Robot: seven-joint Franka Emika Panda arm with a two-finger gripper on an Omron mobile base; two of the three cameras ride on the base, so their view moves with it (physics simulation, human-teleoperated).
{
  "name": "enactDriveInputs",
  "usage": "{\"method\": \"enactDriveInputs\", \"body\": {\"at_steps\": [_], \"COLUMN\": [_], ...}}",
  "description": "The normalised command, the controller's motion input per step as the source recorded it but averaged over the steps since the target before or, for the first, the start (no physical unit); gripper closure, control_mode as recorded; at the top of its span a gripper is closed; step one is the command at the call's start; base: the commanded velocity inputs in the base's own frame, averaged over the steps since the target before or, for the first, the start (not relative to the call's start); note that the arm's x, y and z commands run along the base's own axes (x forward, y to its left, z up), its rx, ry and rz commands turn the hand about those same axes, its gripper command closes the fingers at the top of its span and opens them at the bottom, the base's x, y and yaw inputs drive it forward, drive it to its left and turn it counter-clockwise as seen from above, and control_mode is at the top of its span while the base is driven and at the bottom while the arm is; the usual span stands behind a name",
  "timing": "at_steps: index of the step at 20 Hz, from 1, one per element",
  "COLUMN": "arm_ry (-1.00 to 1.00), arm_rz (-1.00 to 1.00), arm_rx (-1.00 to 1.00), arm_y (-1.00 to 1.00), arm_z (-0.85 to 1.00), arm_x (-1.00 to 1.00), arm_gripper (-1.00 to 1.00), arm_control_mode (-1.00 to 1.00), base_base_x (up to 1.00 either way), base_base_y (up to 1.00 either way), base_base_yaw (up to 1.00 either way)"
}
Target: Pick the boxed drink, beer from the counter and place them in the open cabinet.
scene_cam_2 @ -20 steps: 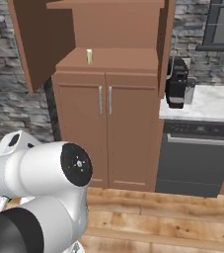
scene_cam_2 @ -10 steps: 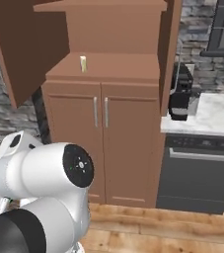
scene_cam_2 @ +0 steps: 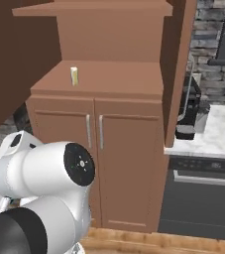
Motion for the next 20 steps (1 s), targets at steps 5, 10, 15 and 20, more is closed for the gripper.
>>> {"method": "enactDriveInputs", "body": {"at_steps": [5,10,15,20], "arm_ry": [0.00,0.00,0.00,0.00], "arm_rz": [0.00,0.00,0.00,0.00], "arm_rx": [0.00,0.00,0.00,0.00], "arm_y": [0.00,0.00,0.00,0.00], "arm_z": [0.00,0.00,0.00,0.00], "arm_x": [0.00,0.00,0.00,0.00], "arm_gripper": [1.00,1.00,1.00,1.00], "arm_control_mode": [1.00,1.00,1.00,1.00], "base_base_x": [0.64,0.61,0.58,0.49], "base_base_y": [0.14,0.15,0.27,0.41], "base_base_yaw": [0.00,0.00,0.00,0.00]}}
